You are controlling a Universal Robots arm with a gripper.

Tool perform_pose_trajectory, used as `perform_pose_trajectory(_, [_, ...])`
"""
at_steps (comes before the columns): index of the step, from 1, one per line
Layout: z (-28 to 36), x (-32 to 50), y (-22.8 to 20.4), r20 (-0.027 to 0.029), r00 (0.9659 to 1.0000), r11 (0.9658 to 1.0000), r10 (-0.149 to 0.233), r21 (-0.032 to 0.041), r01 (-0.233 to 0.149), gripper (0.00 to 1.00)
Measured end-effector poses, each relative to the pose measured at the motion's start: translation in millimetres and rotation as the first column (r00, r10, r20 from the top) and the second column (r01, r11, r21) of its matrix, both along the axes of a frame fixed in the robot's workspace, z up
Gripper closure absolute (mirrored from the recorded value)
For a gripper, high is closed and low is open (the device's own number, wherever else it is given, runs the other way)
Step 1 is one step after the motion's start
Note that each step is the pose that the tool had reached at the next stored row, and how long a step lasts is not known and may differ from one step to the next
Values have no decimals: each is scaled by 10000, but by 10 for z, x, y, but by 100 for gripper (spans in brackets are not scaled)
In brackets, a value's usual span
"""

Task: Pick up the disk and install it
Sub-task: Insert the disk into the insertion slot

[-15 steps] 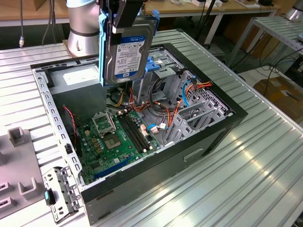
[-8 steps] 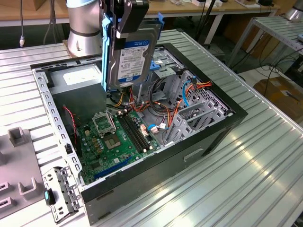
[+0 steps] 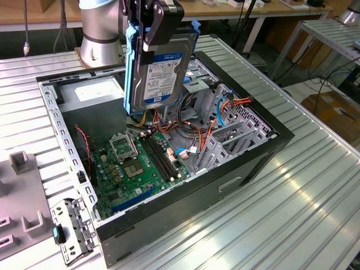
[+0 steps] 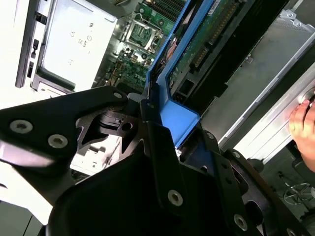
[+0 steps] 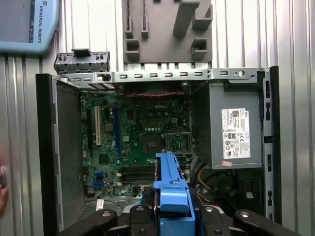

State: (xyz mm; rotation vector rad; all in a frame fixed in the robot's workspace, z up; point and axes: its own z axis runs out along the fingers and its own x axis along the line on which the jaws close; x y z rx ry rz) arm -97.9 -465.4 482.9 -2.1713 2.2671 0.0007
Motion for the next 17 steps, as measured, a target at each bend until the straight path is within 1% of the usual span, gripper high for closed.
perform_pose_trajectory(2, [0,0,-26,0,10000,10000,0,0,0,63])
perform_pose_trajectory(4, [-1,-1,-42,1,10000,10000,0,1,0,63])
perform_pose_trajectory(13, [0,0,-47,0,10000,10000,0,0,0,63])
perform_pose_trajectory(17, [0,31,-47,0,10000,10000,0,-1,0,63])
